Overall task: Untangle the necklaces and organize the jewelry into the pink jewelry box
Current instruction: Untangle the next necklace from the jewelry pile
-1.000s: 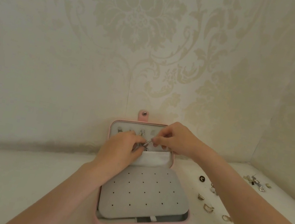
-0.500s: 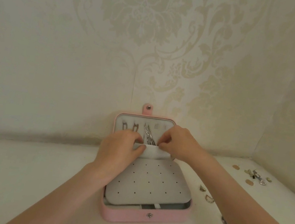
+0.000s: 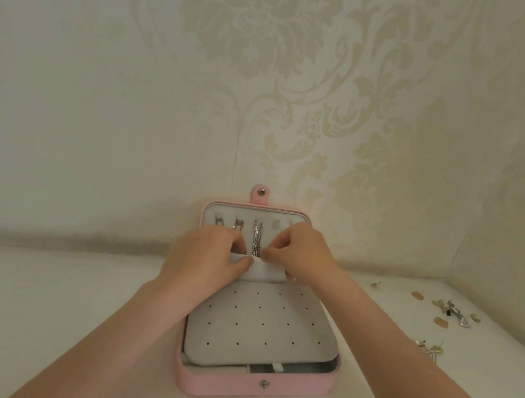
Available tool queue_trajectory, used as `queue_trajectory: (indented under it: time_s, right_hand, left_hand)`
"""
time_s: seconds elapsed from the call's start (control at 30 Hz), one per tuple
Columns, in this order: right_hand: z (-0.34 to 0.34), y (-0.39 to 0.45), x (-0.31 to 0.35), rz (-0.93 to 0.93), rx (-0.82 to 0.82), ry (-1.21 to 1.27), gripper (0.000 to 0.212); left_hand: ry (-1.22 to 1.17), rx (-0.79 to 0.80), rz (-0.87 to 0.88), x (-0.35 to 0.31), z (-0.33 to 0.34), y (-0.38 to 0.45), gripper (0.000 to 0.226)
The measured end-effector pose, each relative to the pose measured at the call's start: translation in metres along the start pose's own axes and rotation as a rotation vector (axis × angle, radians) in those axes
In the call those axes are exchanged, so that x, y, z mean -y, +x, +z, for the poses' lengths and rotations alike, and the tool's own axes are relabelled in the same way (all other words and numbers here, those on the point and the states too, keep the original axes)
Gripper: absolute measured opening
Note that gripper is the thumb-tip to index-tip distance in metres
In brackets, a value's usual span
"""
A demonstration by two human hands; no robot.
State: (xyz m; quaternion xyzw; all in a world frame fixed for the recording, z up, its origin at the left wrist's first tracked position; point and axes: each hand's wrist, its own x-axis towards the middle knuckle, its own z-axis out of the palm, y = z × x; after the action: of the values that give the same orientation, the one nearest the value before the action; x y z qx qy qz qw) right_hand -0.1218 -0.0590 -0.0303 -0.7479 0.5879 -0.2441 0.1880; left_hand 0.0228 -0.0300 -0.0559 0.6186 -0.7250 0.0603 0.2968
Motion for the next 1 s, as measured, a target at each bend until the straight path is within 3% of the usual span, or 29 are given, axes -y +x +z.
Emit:
queue_trajectory:
  time_s: [0.2, 0.37, 0.5, 0.7, 0.83, 1.0]
  right_hand:
    - [0.006, 0.000, -0.005, -0.133, -0.033, 0.066, 0.009]
    - [0.004, -0.003, -0.011, -0.185, 0.036, 0.122, 0.019]
    - [0.007, -0.003, -0.010, -0.195, -0.064, 0.082, 0.022]
    - [0.012, -0.007, -0.009, -0.185, -0.162, -0.018, 0.022]
    - [0.013, -0.011, -0.002, -0.233, -0.113, -0.269, 0.025]
    - [0.003, -0.020, -0.002, -0.192, -0.113, -0.166, 0.032]
  left_hand:
    - [0.035, 0.056, 0.040, 0.005, -0.003, 0.003, 0.018]
    - [-0.083, 0.021, -0.048, 0.008, -0.001, 0.006, 0.011]
    - [-0.129, 0.023, -0.048, 0.008, -0.001, 0.006, 0.010]
    - [0.030, 0.091, 0.048, 0.002, -0.001, 0.005, 0.019]
    - [-0.013, 0.054, -0.024, 0.001, -0.005, 0.005, 0.015]
    - [-0.018, -0.043, 0.019, -0.003, -0.010, -0.006, 0.020]
